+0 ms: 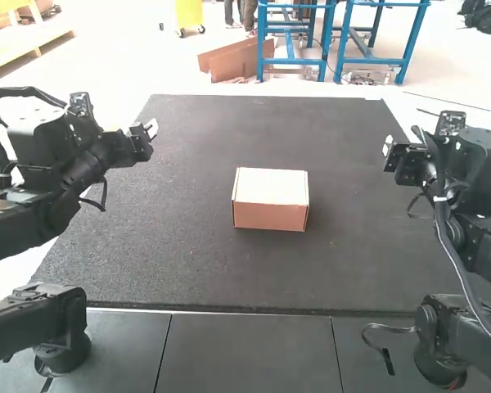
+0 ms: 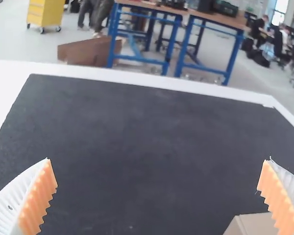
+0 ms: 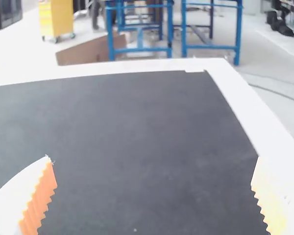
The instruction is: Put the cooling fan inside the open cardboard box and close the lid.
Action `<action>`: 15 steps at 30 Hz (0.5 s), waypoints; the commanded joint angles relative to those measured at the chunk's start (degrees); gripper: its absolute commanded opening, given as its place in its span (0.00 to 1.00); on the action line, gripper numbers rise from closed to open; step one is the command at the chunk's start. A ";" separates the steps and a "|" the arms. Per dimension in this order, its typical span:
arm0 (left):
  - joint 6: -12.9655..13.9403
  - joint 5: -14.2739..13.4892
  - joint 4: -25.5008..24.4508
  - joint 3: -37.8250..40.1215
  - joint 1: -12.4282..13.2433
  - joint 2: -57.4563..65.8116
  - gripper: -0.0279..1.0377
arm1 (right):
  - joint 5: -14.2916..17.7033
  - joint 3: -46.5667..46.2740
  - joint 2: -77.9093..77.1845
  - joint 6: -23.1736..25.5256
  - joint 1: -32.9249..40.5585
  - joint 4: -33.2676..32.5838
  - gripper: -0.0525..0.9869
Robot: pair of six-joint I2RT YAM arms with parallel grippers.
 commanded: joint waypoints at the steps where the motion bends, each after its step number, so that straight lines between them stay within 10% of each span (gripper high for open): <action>1: -0.48 -0.84 0.69 -1.98 0.54 -3.49 0.94 | 1.44 -1.36 -1.20 -0.73 -0.87 0.99 0.93; 15: -0.57 -4.79 -7.30 -13.05 0.36 -28.01 0.94 | -2.42 -9.98 -6.04 -2.14 -0.34 2.22 0.93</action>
